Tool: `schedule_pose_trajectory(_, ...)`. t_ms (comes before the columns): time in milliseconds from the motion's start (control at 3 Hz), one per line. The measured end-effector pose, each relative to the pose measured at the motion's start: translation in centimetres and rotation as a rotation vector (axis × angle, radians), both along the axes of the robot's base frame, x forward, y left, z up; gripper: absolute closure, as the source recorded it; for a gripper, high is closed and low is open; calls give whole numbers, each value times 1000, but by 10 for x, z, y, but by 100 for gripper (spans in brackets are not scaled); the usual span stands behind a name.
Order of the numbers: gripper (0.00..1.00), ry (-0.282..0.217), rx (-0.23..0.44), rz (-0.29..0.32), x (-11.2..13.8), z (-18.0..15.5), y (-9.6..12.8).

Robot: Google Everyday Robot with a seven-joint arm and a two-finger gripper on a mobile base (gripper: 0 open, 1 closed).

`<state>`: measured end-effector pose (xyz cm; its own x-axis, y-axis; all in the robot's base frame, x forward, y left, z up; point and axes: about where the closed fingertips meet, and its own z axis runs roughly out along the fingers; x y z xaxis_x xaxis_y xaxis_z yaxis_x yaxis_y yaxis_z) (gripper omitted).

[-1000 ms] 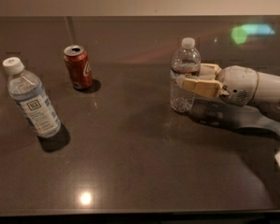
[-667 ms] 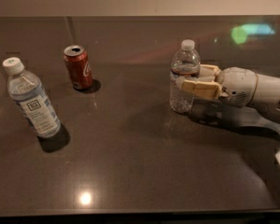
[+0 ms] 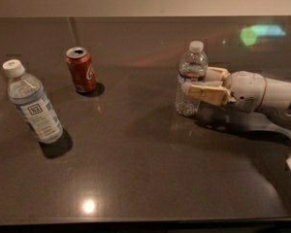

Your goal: Place water bottle upright

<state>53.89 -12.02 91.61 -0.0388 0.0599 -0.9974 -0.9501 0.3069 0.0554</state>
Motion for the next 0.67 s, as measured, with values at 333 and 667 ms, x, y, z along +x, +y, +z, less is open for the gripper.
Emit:
schedule_pose_trajectory(333,0,-1,0,4,0,1,2)
schedule_pose_trajectory(667,0,-1,0,4,0,1,3)
